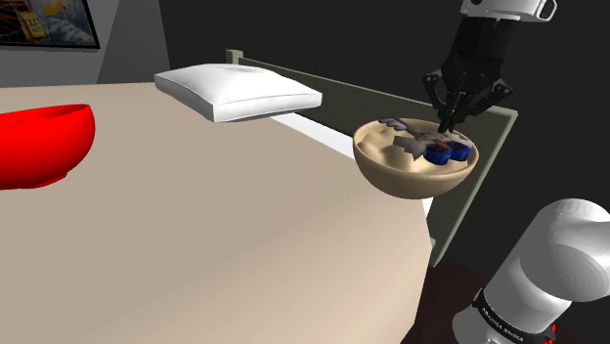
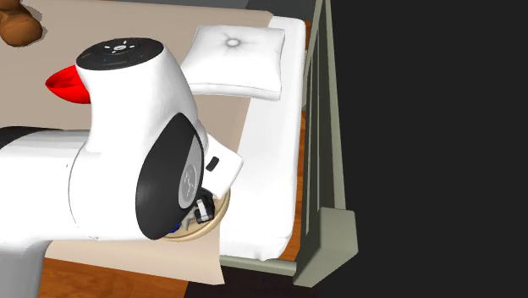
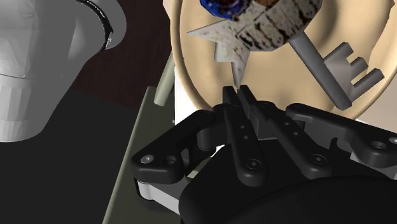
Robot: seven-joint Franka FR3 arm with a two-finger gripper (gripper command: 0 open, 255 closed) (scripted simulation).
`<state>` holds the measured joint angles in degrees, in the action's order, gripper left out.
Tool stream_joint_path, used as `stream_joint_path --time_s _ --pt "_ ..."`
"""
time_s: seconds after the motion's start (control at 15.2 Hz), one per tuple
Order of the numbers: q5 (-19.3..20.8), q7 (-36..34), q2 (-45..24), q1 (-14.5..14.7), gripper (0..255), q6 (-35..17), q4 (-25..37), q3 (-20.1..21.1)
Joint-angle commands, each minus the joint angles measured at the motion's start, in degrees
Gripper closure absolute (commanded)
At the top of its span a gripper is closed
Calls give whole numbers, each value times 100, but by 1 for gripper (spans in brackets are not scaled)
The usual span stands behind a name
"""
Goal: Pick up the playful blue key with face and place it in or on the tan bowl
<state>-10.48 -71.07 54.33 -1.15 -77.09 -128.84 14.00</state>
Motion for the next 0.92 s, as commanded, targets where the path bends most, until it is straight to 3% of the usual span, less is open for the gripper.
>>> stream_joint_path --time_s 0.0,0.2,0.26,0.59,0.86 --pt "-25 4 -23 13 255 -7 -63 17" --pt "-21 -1 -24 20 255 -8 -63 14" --pt "-27 -8 -34 20 0 -13 -58 23" --pt "-22 -1 -24 21 0 -8 -63 14" --pt "63 -53 -435 -42 0 578 934 -49"
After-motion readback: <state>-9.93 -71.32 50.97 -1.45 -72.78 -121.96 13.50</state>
